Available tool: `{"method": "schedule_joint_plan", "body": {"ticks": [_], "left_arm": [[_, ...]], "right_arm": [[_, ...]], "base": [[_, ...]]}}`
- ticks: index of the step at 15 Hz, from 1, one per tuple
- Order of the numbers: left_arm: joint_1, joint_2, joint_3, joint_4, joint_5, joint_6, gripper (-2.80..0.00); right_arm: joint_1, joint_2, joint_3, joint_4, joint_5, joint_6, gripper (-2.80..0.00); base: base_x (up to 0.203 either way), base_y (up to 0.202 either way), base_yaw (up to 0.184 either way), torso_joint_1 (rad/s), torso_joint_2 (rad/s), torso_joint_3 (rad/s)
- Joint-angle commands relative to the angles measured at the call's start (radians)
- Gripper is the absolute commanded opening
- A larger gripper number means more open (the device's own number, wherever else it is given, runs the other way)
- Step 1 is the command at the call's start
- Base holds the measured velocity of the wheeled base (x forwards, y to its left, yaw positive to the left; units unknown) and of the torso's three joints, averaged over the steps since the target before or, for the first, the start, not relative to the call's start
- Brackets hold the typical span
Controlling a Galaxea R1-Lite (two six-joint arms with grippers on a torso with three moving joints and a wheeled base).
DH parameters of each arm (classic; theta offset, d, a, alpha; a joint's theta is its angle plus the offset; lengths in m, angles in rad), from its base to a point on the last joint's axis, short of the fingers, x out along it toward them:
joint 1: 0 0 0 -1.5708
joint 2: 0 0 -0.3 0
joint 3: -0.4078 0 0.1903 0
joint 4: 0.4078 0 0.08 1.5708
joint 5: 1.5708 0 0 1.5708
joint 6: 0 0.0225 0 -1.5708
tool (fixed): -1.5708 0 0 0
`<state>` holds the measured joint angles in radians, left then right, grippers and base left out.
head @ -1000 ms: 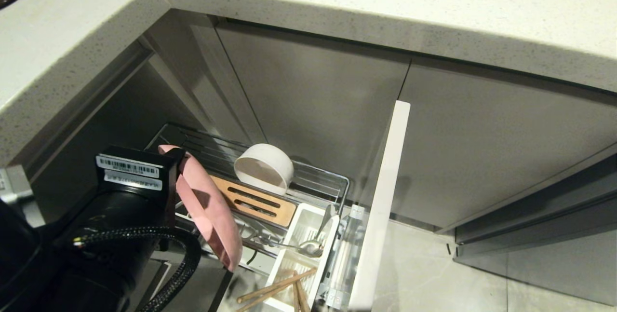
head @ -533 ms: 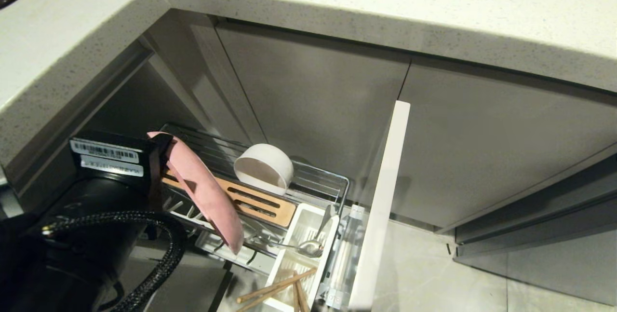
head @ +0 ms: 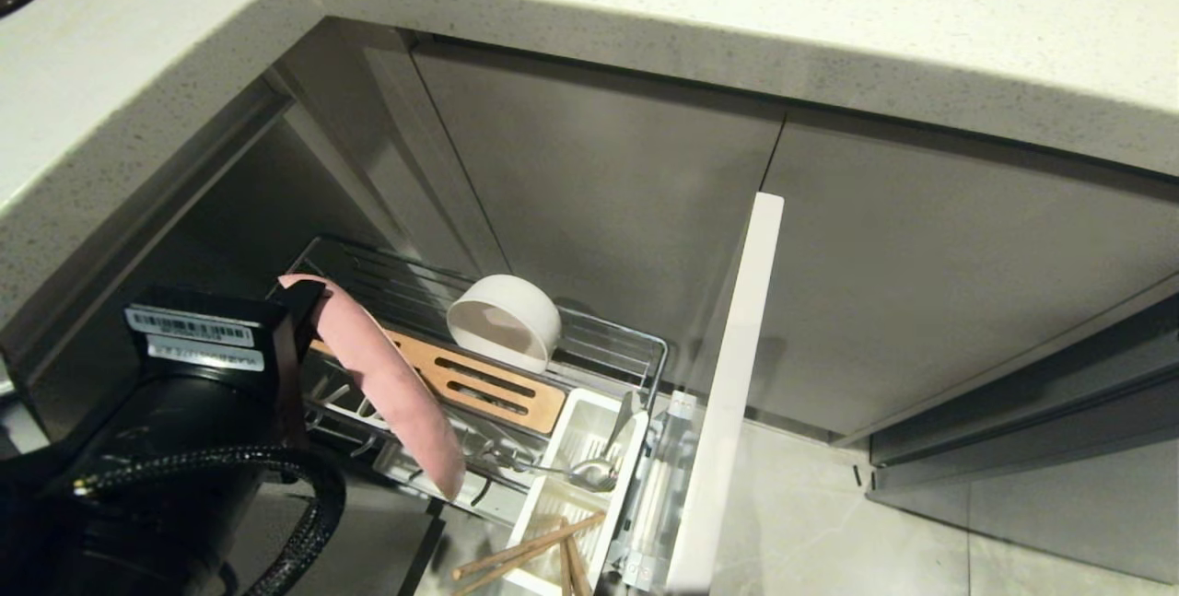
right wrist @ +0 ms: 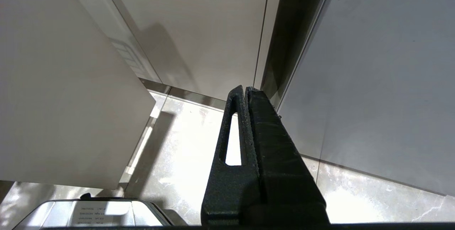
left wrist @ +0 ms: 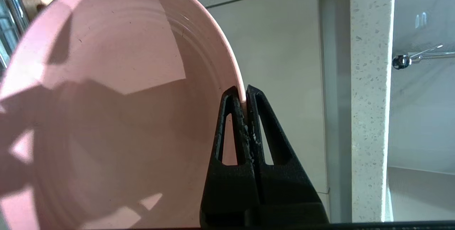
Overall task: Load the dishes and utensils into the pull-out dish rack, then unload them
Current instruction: Pick up the plate and place it in the cupboard
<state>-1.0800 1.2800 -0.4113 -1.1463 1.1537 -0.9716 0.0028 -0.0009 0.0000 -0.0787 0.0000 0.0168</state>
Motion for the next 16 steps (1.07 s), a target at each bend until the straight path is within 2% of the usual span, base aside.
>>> {"method": "schedule_joint_plan", "body": {"ticks": [1,5,10,13,16], "left_arm": [[0.000,0.012,0.010,-0.006,0.006,-0.019,-2.80],[0.000,0.030,0.017,-0.003,0.008,-0.047,-2.80],[0.000,0.033,0.016,-0.004,0.004,-0.048,-2.80],[-0.001,0.009,0.002,-0.044,-0.014,0.017,-2.80],[-0.001,-0.027,0.008,-0.054,-0.049,0.022,-2.80]], "right_arm": [[0.000,0.001,0.026,-0.001,0.000,0.000,-2.80],[0.000,0.001,0.026,-0.001,0.000,0.000,-2.80],[0.000,0.001,0.026,-0.001,0.000,0.000,-2.80],[0.000,0.001,0.026,-0.001,0.000,0.000,-2.80],[0.000,0.001,0.026,-0.001,0.000,0.000,-2.80]], "base": [[0.000,0.000,0.000,0.000,0.00,0.000],[0.000,0.000,0.000,0.000,0.00,0.000],[0.000,0.000,0.000,0.000,0.00,0.000],[0.000,0.000,0.000,0.000,0.00,0.000],[0.000,0.000,0.000,0.000,0.00,0.000]]}}
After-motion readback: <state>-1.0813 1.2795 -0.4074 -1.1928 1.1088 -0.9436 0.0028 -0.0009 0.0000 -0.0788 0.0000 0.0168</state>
